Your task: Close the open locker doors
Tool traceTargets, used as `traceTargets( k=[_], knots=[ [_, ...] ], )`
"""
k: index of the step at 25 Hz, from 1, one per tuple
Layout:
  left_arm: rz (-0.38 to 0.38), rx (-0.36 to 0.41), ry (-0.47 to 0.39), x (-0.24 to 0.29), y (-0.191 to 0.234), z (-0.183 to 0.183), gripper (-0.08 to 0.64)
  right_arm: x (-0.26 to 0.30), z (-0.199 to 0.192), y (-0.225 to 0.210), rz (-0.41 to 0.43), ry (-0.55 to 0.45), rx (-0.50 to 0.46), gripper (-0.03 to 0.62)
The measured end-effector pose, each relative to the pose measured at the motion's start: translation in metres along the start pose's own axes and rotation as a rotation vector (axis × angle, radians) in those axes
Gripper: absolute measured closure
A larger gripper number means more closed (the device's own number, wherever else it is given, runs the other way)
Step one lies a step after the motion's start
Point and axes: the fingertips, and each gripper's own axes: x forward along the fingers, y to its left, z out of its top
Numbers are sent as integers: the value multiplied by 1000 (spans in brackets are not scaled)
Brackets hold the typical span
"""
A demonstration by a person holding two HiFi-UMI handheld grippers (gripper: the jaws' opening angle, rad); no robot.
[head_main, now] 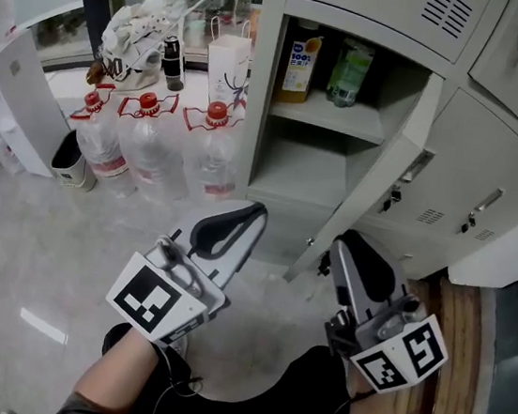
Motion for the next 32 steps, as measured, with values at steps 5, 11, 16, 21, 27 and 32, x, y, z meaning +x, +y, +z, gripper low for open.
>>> traceTargets(
  k=[5, 11, 16, 21, 27, 32],
  knots=[
    [19, 1, 5, -2, 15, -1, 549, 20, 2, 3, 15, -11, 17, 546],
    [33, 0, 10, -1, 33, -10, 549, 42, -3, 3, 28, -9, 13, 546],
    [38, 10, 22, 3, 44, -13, 549, 59, -6, 3, 45, -18, 22, 546],
    [48, 18, 27, 8, 58, -15, 549, 79, -16, 0, 63, -18, 39, 546],
    [54, 23, 33, 13, 70, -23, 549, 100, -27, -7, 83, -11, 47, 546],
    [67, 5, 50, 16, 79, -29, 549, 119, -36, -13, 94, -2, 46, 546]
  ],
)
